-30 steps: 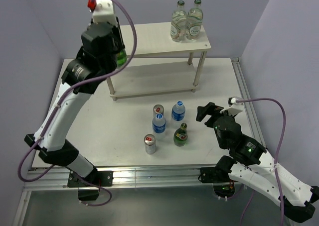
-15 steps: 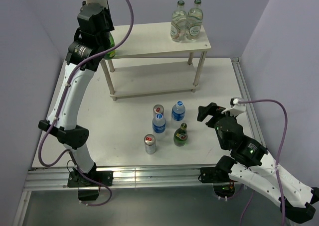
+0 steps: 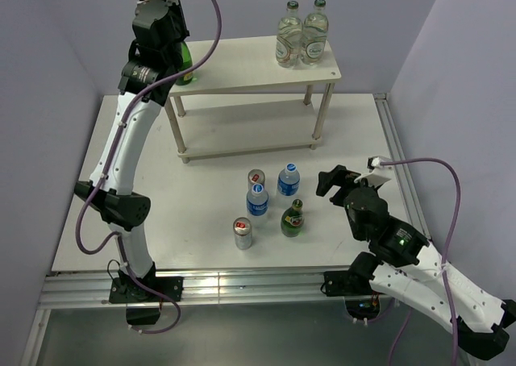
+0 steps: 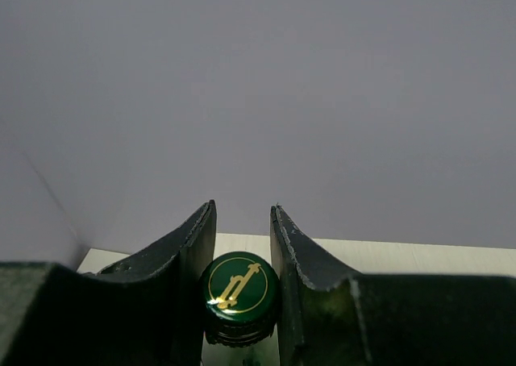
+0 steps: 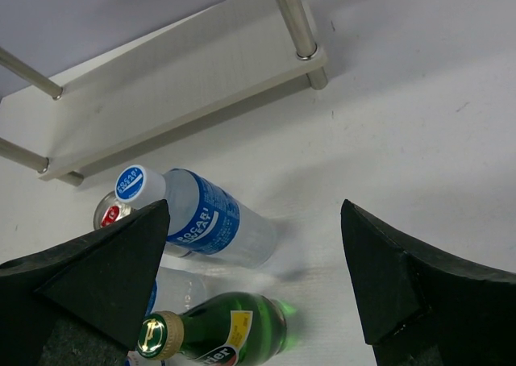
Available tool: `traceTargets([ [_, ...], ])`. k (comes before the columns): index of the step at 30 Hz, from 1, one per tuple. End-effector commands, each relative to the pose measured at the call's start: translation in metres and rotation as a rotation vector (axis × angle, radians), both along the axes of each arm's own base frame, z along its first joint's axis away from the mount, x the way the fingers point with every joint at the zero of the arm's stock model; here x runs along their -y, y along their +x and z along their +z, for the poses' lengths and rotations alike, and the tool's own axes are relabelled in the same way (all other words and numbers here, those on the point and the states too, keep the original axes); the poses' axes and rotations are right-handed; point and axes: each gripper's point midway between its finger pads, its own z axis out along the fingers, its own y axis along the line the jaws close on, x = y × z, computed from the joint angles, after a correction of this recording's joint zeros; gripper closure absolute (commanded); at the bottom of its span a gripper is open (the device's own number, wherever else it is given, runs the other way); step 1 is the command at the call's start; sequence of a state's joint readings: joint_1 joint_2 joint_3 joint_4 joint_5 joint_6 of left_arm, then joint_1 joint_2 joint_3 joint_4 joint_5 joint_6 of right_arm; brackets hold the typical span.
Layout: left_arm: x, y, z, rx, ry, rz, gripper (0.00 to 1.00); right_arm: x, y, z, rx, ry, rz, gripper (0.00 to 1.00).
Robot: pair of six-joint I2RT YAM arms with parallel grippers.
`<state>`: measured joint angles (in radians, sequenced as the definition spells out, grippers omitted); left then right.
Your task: Place and organize the beverage onto the shelf
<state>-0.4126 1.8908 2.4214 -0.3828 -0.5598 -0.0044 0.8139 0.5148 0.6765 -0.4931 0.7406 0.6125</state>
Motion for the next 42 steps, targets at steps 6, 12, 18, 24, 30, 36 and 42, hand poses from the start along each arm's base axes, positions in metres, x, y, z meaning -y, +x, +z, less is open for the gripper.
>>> traceTargets([
  [6, -0.004, 0.004, 0.033, 0.160, -0.001, 0.015, 0.83, -0.003, 0.004, -0.002, 0.013, 0.012, -0.011, 0.07],
  [12, -0.001, 0.008, 0.020, 0.161, 0.006, 0.016, 0.11, -0.002, 0.002, 0.000, 0.012, 0.021, -0.012, 0.07],
  [18, -0.013, -0.018, 0.037, 0.170, -0.043, 0.042, 0.01, -0.002, -0.002, 0.003, 0.008, 0.036, 0.003, 0.06],
  [24, -0.011, -0.073, 0.051, 0.192, -0.061, 0.013, 0.01, -0.018, -0.007, 0.010, 0.008, 0.054, 0.113, 0.00],
  [30, -0.015, -0.109, 0.052, 0.171, -0.081, 0.005, 0.01, -0.036, -0.010, 0.005, -0.028, 0.038, 0.201, 0.00],
  [36, -0.017, -0.146, 0.024, 0.104, -0.146, -0.033, 0.01, -0.062, -0.018, -0.020, -0.102, 0.060, 0.278, 0.00],
  [42, -0.018, -0.169, -0.035, 0.011, -0.145, -0.086, 0.01, -0.076, -0.024, -0.039, -0.142, 0.059, 0.306, 0.00],
])
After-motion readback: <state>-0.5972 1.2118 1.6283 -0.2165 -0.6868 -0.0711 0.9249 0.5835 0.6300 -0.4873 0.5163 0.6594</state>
